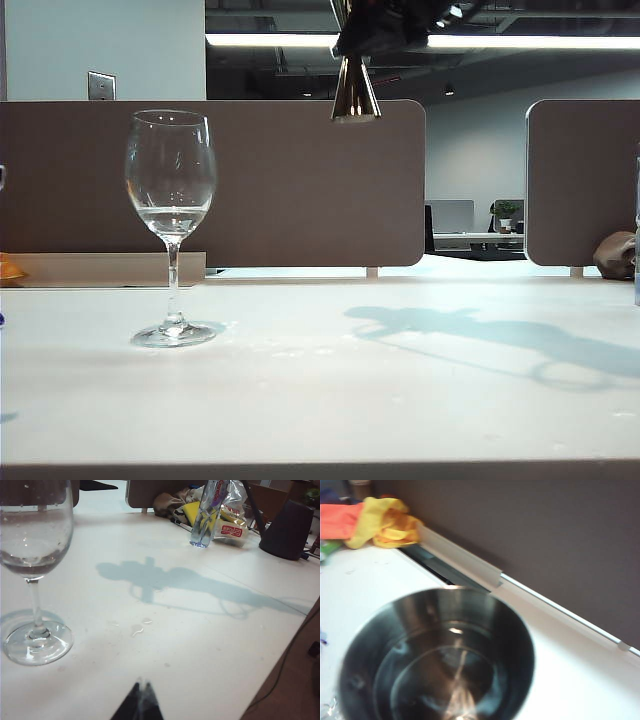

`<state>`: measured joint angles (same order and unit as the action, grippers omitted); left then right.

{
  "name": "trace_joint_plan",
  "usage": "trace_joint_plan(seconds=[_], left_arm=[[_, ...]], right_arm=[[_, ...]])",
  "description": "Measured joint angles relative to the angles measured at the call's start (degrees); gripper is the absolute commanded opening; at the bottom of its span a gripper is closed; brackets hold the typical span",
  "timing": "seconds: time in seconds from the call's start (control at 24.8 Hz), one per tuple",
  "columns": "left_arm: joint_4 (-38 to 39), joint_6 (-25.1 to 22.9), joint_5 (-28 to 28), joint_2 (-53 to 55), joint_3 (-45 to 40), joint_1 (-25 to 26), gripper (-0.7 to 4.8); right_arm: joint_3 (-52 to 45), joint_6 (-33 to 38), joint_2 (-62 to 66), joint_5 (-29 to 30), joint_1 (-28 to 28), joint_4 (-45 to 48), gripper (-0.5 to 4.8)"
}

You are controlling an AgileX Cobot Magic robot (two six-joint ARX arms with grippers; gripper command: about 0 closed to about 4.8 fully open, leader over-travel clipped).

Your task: Pick up the jigger and pour the water inside into the glass.

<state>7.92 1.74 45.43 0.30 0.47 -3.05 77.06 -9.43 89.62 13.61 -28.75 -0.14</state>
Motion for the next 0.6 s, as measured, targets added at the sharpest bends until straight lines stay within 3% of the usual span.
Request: trace_joint_plan(seconds=[0.6], left_arm=[[0.00,0.00,0.00,0.00,0.00,0.00,-0.05]], right_arm=[[11.89,-4.17,8.96,-3.82,-9.01,-9.44,-0.01]])
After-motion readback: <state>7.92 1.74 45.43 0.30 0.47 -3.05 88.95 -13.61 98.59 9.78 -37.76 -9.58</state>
